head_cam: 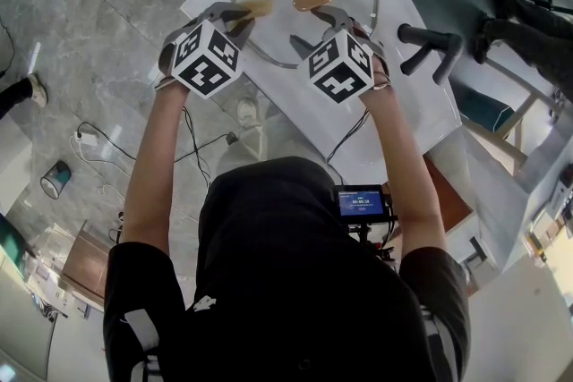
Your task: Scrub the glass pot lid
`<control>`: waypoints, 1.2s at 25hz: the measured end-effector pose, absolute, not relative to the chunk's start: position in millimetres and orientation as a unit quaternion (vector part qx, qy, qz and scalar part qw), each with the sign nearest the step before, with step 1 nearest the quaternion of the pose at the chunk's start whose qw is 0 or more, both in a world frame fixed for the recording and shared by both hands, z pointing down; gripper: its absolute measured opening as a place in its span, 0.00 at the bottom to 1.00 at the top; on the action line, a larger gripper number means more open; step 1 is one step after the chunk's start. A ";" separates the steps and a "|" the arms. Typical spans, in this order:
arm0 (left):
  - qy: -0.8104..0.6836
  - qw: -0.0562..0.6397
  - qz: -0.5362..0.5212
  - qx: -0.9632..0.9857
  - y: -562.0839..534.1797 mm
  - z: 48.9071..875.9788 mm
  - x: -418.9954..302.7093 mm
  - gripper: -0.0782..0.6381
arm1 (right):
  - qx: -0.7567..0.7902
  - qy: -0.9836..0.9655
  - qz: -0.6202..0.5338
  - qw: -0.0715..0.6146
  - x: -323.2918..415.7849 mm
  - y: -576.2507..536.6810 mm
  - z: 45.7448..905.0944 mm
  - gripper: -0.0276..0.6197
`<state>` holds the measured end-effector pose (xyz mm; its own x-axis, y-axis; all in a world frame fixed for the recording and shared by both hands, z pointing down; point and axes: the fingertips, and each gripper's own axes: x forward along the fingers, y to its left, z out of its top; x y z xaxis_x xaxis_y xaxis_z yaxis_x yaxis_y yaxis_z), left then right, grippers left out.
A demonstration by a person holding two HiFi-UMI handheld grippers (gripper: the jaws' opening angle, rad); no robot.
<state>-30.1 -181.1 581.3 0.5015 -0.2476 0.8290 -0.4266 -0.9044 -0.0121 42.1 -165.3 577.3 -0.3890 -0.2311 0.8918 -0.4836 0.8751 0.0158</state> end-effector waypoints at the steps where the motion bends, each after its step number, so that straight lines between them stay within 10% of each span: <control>1: -0.195 0.099 0.459 0.861 -178.9 581.3 -29.9 0.14 | 0.217 -0.824 0.124 0.509 42.0 -165.4 577.2 0.41; 30: -0.164 0.131 0.445 0.871 -122.9 584.4 -11.5 0.14 | 0.219 -0.825 0.121 0.508 41.4 -165.3 576.0 0.41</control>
